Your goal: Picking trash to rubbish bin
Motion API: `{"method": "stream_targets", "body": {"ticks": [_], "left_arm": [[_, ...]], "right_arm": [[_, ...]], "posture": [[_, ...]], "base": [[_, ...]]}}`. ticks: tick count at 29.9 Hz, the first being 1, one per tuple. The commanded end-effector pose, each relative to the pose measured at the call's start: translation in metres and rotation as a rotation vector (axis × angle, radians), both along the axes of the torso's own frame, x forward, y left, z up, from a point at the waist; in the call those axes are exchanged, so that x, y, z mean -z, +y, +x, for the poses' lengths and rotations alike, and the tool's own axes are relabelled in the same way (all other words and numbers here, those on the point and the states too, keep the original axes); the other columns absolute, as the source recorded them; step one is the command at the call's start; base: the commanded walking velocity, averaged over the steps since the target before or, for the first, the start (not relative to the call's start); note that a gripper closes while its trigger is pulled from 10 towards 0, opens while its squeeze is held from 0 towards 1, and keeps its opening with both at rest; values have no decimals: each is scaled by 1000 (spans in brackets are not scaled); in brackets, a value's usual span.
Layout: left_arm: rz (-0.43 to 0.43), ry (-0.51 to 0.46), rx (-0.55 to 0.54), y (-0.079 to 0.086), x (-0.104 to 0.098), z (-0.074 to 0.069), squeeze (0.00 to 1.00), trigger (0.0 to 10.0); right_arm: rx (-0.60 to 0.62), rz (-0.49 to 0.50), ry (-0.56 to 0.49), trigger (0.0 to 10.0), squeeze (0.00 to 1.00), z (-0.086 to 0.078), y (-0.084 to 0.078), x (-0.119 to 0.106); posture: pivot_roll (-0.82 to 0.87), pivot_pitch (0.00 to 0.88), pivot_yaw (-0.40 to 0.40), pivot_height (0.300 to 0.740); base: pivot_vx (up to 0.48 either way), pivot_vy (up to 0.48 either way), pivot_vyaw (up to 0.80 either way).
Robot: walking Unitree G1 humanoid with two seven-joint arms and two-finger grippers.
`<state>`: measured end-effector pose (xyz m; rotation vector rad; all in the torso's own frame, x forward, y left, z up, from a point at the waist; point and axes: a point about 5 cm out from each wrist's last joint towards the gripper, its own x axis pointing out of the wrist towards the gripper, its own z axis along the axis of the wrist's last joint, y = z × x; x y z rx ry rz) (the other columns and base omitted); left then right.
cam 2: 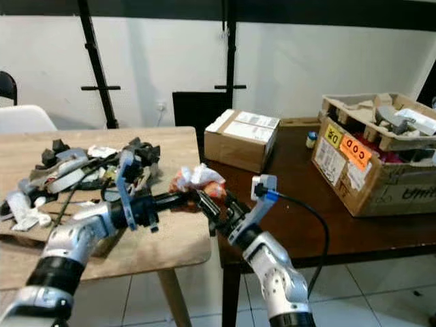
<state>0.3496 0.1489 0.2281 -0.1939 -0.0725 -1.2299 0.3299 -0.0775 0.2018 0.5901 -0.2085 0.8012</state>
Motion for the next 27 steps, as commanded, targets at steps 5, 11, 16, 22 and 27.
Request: {"method": "stream_targets", "body": {"ticks": [5,11,16,22,27], "left_arm": [[-25,27,101,-15,0,-12,0,0],[-20,40,100,-16,1,-14,0,0],[-17,51,96,-16,0,-17,0,0],[-8,58,95,-17,1,-19,0,0],[-4,61,91,-17,0,-20,0,0]], "right_arm": [[-59,10,10,10000,0,-5,6,0],[-61,52,26,0,0,-5,4,-2],[-57,69,29,0,0,-6,1,-2],[-60,76,32,0,0,-6,0,-2],[-65,76,34,0,0,-7,1,-2]], "posture": [[-54,121,-4,740],[-55,121,-2,740],[-54,121,-2,740],[-53,123,0,740],[-51,124,1,740]], "base": [[0,0,0],[0,0,0],[0,0,0],[0,0,0],[0,0,0]]}}
